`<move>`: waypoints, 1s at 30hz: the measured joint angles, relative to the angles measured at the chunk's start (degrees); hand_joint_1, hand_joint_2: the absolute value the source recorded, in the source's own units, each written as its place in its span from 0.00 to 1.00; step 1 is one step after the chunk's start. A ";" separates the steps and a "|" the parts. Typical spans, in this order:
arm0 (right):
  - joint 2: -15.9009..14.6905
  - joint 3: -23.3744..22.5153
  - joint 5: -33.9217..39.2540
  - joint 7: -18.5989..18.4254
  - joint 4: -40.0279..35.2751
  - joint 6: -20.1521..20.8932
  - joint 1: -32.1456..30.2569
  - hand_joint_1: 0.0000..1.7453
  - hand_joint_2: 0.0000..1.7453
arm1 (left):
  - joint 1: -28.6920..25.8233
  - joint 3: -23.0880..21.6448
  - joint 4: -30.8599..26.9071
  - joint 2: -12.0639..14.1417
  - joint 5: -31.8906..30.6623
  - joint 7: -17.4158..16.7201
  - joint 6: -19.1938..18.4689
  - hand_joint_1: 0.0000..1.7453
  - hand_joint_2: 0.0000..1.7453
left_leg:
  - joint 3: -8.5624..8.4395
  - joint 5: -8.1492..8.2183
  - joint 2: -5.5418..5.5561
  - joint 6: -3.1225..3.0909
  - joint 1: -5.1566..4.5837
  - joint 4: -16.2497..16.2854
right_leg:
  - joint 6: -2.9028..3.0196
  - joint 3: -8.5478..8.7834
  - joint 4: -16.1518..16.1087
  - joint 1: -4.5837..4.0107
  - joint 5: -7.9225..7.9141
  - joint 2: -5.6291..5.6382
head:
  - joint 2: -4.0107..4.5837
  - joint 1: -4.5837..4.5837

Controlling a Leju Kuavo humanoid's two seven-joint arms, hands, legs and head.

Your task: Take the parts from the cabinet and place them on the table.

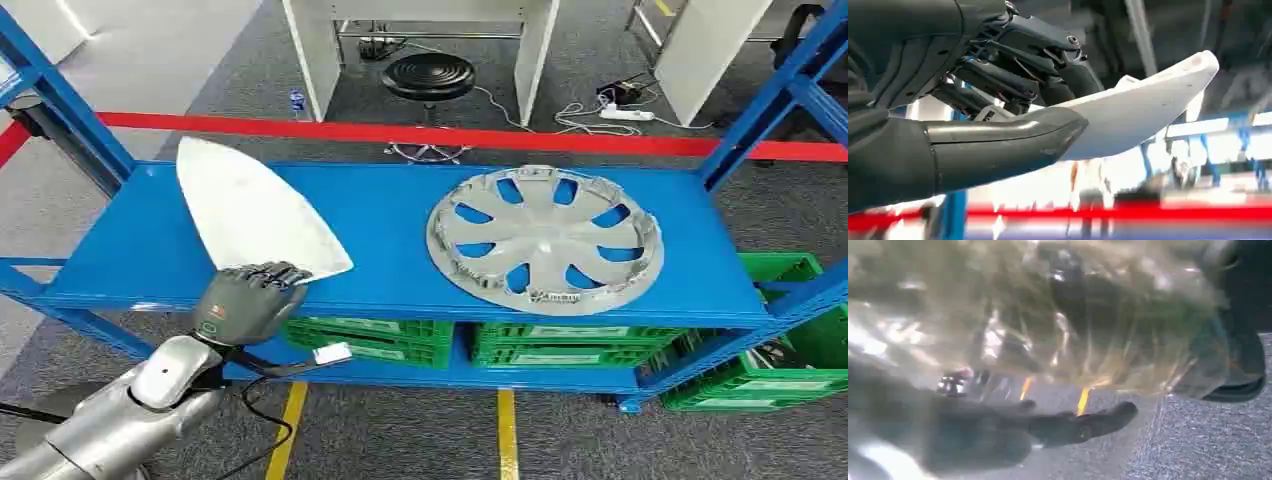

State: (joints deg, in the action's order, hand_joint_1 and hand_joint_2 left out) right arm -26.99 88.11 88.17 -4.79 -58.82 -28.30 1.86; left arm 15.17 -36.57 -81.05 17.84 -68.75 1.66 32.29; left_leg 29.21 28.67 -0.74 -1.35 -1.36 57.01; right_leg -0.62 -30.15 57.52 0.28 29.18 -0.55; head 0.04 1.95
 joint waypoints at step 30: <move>3.50 -0.02 0.28 0.00 9.66 4.76 1.45 0.00 0.00 | 3.86 -0.06 -9.22 2.36 -2.70 -3.28 -0.18 1.00 1.00 | 0.01 0.00 0.00 0.00 0.00 0.00 | -0.01 0.01 0.00 0.01 -0.01 0.02 | 0.00 0.00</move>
State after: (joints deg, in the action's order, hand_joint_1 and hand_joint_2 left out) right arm -23.50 88.08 88.45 -4.79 -49.16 -23.54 3.31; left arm 19.03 -36.63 -90.27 20.20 -71.45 -1.62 32.11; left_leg 29.22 28.67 -0.75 -1.35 -1.36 57.02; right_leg -0.62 -30.14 57.52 0.29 29.17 -0.53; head 0.04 1.95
